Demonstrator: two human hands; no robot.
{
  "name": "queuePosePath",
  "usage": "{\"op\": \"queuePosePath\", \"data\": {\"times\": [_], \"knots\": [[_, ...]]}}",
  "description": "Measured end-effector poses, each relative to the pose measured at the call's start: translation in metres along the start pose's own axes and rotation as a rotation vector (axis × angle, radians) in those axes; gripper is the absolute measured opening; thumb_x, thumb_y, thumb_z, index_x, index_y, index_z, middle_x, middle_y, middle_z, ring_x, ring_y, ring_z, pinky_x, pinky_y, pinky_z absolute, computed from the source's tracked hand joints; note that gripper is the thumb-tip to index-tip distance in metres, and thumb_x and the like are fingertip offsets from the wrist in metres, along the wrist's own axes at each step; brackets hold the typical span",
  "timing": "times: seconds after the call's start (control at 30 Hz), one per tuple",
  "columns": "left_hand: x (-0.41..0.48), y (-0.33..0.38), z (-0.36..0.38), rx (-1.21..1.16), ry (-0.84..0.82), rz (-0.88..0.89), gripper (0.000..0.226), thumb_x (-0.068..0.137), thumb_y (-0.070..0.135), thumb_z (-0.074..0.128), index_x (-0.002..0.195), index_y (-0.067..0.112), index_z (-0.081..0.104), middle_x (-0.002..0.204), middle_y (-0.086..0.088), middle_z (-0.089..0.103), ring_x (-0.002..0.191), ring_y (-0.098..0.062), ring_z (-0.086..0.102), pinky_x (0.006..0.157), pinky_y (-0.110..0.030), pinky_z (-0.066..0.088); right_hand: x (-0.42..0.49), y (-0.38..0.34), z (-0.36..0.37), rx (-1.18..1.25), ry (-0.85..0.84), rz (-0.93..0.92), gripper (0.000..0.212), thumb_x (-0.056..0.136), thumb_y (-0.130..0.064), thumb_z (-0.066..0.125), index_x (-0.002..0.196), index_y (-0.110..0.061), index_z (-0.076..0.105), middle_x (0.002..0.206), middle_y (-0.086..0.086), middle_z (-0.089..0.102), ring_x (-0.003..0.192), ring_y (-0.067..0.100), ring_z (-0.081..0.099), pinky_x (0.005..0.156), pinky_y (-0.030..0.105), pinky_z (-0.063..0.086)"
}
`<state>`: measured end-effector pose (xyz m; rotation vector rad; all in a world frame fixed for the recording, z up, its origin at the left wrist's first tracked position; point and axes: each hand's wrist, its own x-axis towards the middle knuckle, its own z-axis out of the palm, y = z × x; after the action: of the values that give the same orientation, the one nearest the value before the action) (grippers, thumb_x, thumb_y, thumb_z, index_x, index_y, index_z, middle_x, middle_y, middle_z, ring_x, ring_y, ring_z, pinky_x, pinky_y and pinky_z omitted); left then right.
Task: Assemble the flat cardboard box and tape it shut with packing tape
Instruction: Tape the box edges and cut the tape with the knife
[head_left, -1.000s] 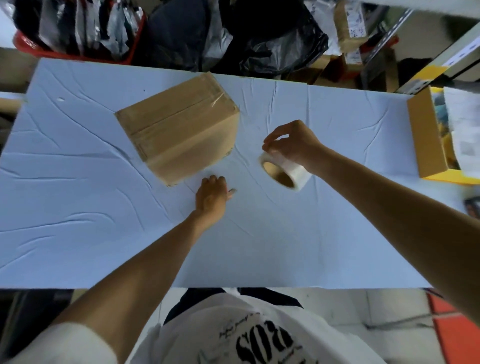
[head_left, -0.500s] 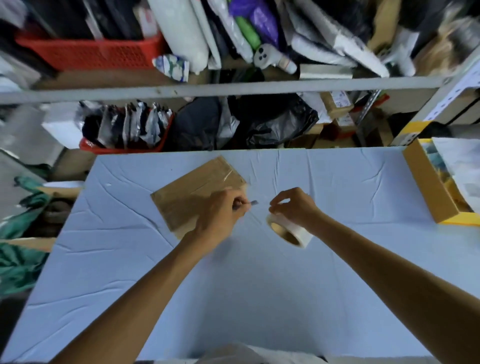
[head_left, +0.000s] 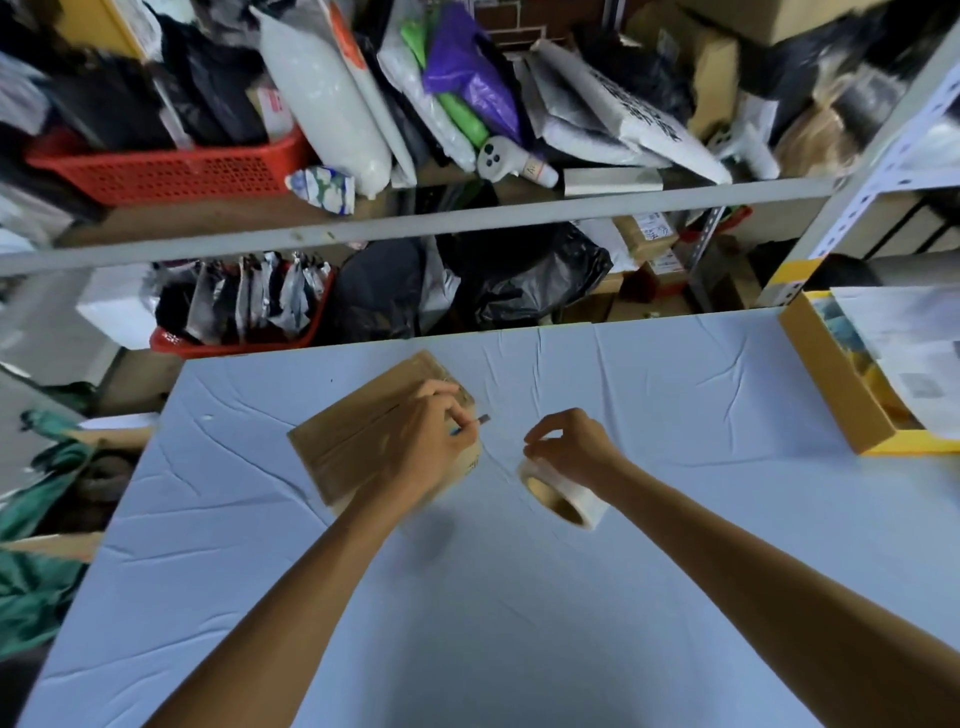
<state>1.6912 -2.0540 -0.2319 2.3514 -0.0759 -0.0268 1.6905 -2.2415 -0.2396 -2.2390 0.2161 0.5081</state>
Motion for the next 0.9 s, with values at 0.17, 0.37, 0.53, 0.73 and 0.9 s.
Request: {"op": "queuePosePath", "data": {"times": [0.17,0.37,0.53,0.73,0.9], "knots": [[0.007,-0.001,0.005,0.109,0.013,0.013,0.017,0.078,0.010,0.071,0.064,0.011,0.063,0.122,0.003,0.055,0.105,-0.009,0.055,0.078,-0.017,0.036,-0.001,0.000,-0.004,0.020,0.003,-0.003,0.008,0.082,-0.025,0.069,0.088,-0.021,0.074,0.089,0.004,0.065,0.066,0.014,0.058,0.056,0.022,0.044],[0.010,-0.001,0.014,0.184,0.029,0.061,0.013,0.072,0.008,0.075,0.061,0.007,0.069,0.111,0.001,0.059,0.099,-0.001,0.049,0.079,-0.009,0.028,-0.002,-0.002,-0.004,-0.009,0.021,0.011,0.011,0.081,-0.027,0.068,0.090,-0.022,0.073,0.091,0.001,0.060,0.065,0.011,0.053,0.054,0.022,0.040],[0.014,0.005,0.015,0.238,-0.016,0.024,0.011,0.069,0.008,0.077,0.062,0.001,0.071,0.117,-0.001,0.061,0.094,-0.001,0.048,0.078,-0.021,0.036,-0.004,-0.003,-0.004,-0.018,0.020,0.006,0.012,0.081,-0.027,0.068,0.091,-0.022,0.072,0.092,0.001,0.060,0.069,0.014,0.054,0.060,0.025,0.043],[0.019,0.020,0.013,0.287,-0.100,-0.024,0.010,0.072,0.014,0.079,0.071,0.005,0.076,0.122,-0.005,0.058,0.112,-0.023,0.054,0.093,-0.038,0.045,-0.005,-0.008,-0.002,-0.060,0.045,-0.033,0.015,0.084,-0.027,0.067,0.097,-0.021,0.070,0.104,0.002,0.060,0.088,0.023,0.059,0.076,0.031,0.051],[0.025,0.031,0.021,0.436,-0.157,-0.092,0.023,0.075,0.025,0.079,0.086,0.006,0.074,0.127,-0.008,0.053,0.119,-0.030,0.049,0.096,-0.044,0.043,-0.007,-0.009,-0.002,-0.110,0.044,-0.047,0.018,0.084,-0.027,0.064,0.101,-0.021,0.069,0.102,0.001,0.055,0.089,0.022,0.057,0.078,0.032,0.050]]}}
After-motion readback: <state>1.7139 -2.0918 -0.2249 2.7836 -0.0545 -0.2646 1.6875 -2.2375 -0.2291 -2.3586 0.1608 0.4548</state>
